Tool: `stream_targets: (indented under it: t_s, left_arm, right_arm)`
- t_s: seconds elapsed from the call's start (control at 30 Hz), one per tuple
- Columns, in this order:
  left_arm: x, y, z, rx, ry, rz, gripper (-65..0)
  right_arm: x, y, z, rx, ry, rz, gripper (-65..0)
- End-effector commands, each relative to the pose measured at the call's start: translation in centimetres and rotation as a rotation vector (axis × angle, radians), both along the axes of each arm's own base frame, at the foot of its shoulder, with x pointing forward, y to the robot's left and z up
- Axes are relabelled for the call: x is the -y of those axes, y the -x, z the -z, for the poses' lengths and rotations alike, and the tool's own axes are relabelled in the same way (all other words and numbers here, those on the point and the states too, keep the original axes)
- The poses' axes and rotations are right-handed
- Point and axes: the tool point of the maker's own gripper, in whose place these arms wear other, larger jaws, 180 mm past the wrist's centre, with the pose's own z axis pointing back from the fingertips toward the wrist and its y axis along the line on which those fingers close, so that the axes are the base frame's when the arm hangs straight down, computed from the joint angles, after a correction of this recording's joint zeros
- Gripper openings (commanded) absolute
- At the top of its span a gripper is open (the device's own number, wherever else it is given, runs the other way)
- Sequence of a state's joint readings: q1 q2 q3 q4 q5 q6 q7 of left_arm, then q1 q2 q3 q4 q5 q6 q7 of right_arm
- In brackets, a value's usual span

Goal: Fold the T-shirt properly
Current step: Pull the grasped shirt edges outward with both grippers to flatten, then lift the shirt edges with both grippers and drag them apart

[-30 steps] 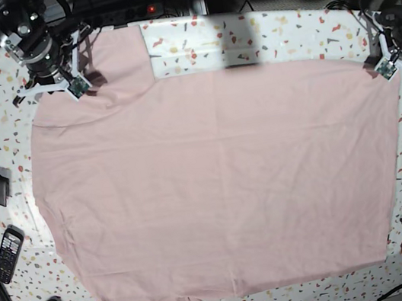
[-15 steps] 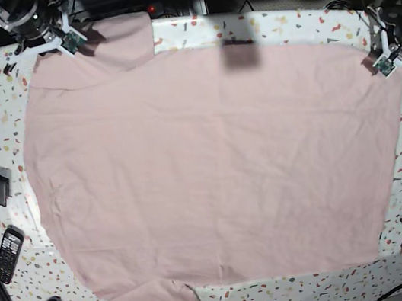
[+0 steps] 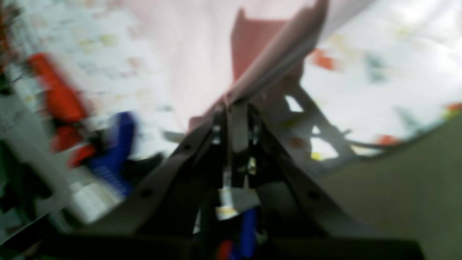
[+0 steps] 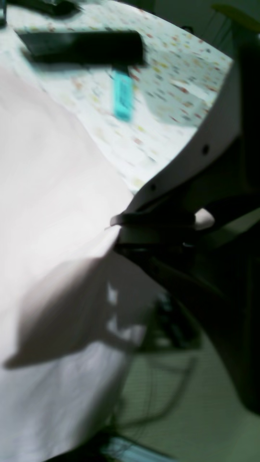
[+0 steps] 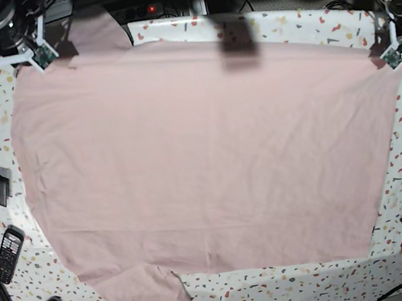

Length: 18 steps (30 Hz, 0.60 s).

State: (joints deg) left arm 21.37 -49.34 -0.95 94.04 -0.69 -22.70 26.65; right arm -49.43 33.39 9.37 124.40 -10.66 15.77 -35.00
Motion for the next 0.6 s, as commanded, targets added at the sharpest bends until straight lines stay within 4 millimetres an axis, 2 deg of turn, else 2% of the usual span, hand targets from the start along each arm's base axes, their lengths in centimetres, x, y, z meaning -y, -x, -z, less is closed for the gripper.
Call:
stream_targets:
  t_s: [0.0, 0.1, 0.2, 0.33, 0.47, 0.57]
  left_arm:
    - [-1.3, -1.5, -2.2, 0.065, -0.024, -0.024, -65.0]
    - [-1.6, -2.8, -3.9, 0.139, 0.028, -0.042, -65.0]
    - [-0.9, -3.6, -4.5, 0.184, 0.059, -0.013, -65.0]
    - [0.6, -5.2, -5.0, 0.262, 0.142, -0.011, -65.0]
    - [1.1, -7.7, -5.3, 0.338, 0.216, -0.066, -65.0]
    - [1.5, -9.2, -4.8, 0.344, 0.271, -0.087, -65.0]
  right_arm:
    - [0.0, -1.6, -1.2, 0.060, -0.007, 0.001, -65.0]
    - [-0.6, -4.2, -2.2, 0.128, -0.076, 0.022, -65.0]
    - [-0.4, -6.4, -2.7, 0.188, -0.095, 0.053, -65.0]
    - [-0.1, -8.6, -2.0, 0.226, -0.162, 0.116, -65.0]
    - [0.6, -10.8, -1.3, 0.248, -0.184, 0.156, -65.0]
    - [1.1, -12.3, -1.1, 0.265, -0.194, 0.175, -65.0]
